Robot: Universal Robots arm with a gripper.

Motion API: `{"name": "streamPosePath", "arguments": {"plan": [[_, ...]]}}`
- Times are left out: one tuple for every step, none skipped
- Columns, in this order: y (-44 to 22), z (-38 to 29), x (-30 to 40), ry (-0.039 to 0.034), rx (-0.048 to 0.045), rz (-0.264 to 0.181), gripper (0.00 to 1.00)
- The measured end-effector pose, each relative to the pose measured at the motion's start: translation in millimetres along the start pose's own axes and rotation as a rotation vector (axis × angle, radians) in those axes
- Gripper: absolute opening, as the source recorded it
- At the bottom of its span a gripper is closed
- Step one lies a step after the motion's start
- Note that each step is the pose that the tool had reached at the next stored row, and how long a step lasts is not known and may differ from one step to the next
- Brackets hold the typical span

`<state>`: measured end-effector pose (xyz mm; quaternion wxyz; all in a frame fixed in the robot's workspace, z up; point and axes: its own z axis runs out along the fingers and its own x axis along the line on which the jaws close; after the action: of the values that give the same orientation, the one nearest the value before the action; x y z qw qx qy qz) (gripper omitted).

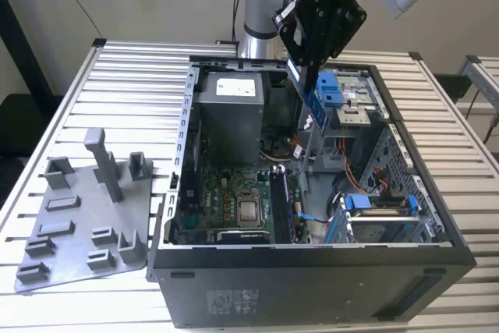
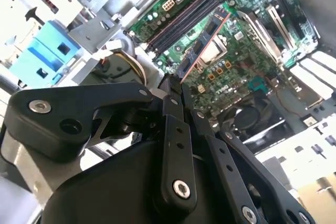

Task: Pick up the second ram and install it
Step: 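Insert the second ram into the second slot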

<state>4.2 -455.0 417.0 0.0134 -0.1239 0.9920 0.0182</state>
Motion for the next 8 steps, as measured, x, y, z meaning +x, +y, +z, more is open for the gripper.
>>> {"name": "streamPosePath", "arguments": {"plan": [[0.0, 0.6, 0.0, -0.0006, 0.0007, 0.02, 0.14], [0.0, 1.1, 0.0, -0.0012, 0.0013, 0.038, 0.14], [-0.1, 1.8, 0.1, -0.0018, 0.0018, 0.056, 0.14], [-0.1, 2.4, 0.1, -0.0024, 0.0024, 0.074, 0.14], [-0.1, 3.0, 0.1, -0.003, 0.0029, 0.091, 0.14], [-0.1, 3.6, 0.1, -0.0036, 0.0035, 0.109, 0.14], [-0.2, 4.2, 0.1, -0.0042, 0.004, 0.128, 0.14], [-0.2, 4.8, 0.1, -0.0047, 0.0046, 0.145, 0.14]]}}
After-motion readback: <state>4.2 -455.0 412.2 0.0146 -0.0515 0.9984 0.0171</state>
